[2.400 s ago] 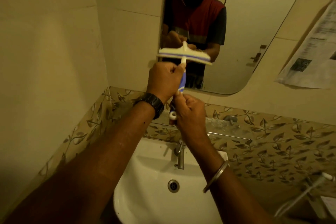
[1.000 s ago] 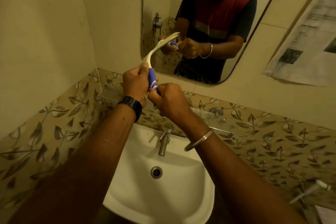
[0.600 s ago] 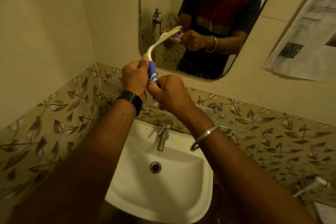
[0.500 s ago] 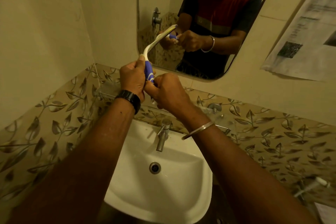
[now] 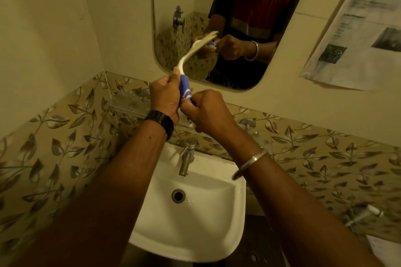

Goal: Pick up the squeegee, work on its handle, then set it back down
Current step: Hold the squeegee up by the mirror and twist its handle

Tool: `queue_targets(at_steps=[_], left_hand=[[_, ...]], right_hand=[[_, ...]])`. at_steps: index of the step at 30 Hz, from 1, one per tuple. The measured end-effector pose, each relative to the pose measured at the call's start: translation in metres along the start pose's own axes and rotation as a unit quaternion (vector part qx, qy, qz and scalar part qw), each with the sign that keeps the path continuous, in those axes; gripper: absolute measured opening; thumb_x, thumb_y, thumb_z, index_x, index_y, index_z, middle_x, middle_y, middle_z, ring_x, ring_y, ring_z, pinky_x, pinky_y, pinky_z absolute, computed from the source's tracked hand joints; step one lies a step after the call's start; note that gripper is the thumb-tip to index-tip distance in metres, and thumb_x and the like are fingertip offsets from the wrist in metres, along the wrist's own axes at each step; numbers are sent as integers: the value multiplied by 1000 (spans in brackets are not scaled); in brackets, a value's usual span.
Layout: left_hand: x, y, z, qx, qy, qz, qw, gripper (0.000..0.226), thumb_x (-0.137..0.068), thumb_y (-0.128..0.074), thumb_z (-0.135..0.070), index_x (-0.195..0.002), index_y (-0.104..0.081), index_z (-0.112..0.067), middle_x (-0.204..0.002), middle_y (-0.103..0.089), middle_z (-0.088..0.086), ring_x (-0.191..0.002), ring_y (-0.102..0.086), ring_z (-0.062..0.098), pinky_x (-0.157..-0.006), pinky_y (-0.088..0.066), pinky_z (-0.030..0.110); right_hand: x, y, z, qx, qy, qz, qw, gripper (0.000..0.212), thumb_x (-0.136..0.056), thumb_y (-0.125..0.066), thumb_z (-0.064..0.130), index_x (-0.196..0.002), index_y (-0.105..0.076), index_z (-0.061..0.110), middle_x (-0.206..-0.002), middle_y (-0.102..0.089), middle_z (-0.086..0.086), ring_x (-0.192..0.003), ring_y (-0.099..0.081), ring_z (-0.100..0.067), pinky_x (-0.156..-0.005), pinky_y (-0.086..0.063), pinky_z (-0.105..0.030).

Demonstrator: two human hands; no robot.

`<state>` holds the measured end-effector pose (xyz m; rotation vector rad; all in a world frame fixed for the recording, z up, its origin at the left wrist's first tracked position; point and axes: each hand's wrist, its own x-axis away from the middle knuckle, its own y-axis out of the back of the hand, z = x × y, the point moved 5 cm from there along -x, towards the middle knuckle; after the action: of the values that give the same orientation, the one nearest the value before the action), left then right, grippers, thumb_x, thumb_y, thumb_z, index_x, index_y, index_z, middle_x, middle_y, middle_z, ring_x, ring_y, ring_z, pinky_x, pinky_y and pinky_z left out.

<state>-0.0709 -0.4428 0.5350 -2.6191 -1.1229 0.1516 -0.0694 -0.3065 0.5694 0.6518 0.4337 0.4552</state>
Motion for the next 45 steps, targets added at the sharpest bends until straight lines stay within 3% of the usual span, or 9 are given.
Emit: queue_targets(at_steps=[3, 9, 18, 24, 28, 33, 36, 40, 45], left_hand=[[-4, 1, -4, 12, 2, -20, 1000, 37, -99, -61, -39, -75, -70, -12, -82, -69, 17, -69, -65, 27, -66, -58, 34], [13, -21, 30, 19, 36, 2, 999, 34, -101, -58, -36, -86, -74, -10, -82, -71, 13, -67, -66, 22, -60, -56, 29], [56, -62, 51, -1, 52, 40, 998, 30, -100, -60, -32, -75, -70, -19, -73, -68, 4, -67, -65, 20, -71, -59, 37], [34, -47, 20, 43, 12, 15, 999, 37, -97, -62, -38, -76, -72, -9, -78, -68, 18, -69, -63, 29, -67, -58, 39], [31, -52, 29, 38, 16, 11, 999, 39, -96, -61, -41, -83, -74, -7, -80, -71, 18, -69, -66, 29, -68, -61, 39], [57, -78, 58, 13, 35, 30, 999, 35, -100, -57, -36, -86, -74, -9, -81, -70, 16, -72, -66, 29, -71, -60, 43], [71, -94, 71, -7, 40, 43, 998, 35, -101, -57, -31, -80, -71, -8, -74, -66, 14, -67, -61, 28, -65, -57, 40], [88, -110, 75, -44, 55, 59, 996, 37, -101, -59, -28, -68, -65, -13, -63, -59, 3, -57, -54, 18, -56, -49, 28], [105, -129, 65, -61, 62, 104, 991, 36, -98, -63, -34, -72, -70, -10, -71, -61, 11, -66, -56, 24, -65, -54, 39]], right_hand=[[-9, -2, 5, 16, 3, 11, 1000, 34, -94, -65, 26, -71, -69, 1, -64, -71, -20, -57, -70, -40, -58, -61, -57], [13, 10, -28, 34, -16, 16, 999, 31, -96, -65, 23, -76, -72, 0, -64, -72, -15, -56, -71, -34, -60, -62, -51], [51, 43, -64, -1, -77, -4, 997, 33, -98, -66, 23, -74, -71, 1, -64, -72, -15, -56, -70, -37, -56, -61, -53], [26, 47, -26, -9, -20, 13, 1000, 33, -98, -65, 23, -75, -71, 0, -64, -72, -16, -59, -70, -39, -56, -60, -46], [22, 48, -34, 22, -13, 20, 999, 32, -97, -65, 22, -68, -68, 8, -56, -67, -4, -46, -64, -18, -49, -54, -28], [47, 61, -75, 16, -49, 11, 999, 35, -98, -65, 23, -68, -68, 5, -55, -66, -5, -41, -58, -11, -46, -50, -28], [62, 70, -94, 4, -81, 1, 997, 35, -99, -65, 22, -66, -64, 10, -53, -63, -2, -36, -54, -5, -41, -46, -22], [77, 80, -108, -32, -102, -14, 994, 34, -97, -64, 16, -67, -65, 1, -59, -67, -16, -43, -60, -20, -42, -52, -31], [93, 98, -108, -67, -109, -57, 990, 38, -100, -61, 14, -63, -65, 6, -55, -63, -9, -42, -57, -19, -42, -50, -29]])
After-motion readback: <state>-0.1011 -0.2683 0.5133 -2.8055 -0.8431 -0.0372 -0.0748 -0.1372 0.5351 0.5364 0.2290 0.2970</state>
